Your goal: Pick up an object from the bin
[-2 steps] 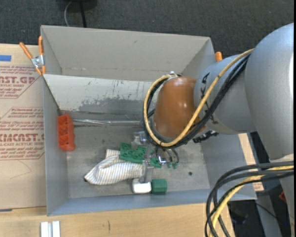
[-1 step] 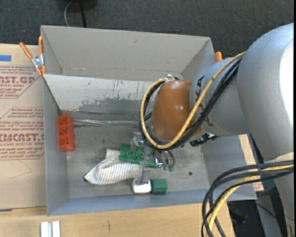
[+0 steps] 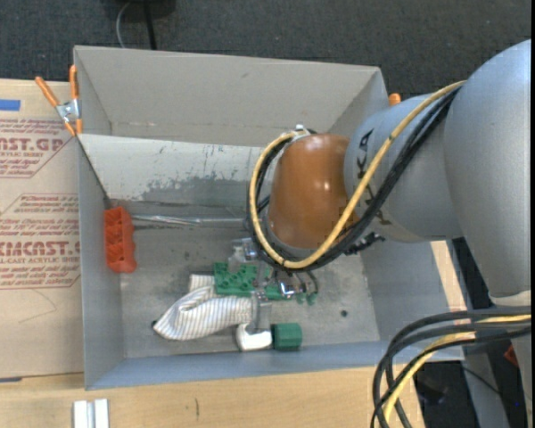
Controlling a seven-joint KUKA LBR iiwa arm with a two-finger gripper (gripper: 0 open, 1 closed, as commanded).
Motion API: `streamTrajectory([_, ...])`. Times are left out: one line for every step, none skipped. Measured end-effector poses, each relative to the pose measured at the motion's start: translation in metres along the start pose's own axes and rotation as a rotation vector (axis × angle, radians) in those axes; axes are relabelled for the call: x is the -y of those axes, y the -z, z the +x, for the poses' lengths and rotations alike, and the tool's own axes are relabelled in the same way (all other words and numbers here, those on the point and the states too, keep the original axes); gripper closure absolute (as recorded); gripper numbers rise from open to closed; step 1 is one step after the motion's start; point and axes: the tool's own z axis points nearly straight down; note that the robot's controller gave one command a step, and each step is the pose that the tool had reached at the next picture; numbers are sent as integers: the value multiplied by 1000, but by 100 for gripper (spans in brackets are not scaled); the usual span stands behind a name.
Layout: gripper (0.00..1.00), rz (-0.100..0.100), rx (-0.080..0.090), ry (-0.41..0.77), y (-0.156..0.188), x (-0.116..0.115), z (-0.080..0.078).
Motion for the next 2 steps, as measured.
streamTrajectory([0,0,29,221,-8,-50,-14])
streamTrajectory([100,-2,3,151,-46,-88,-9])
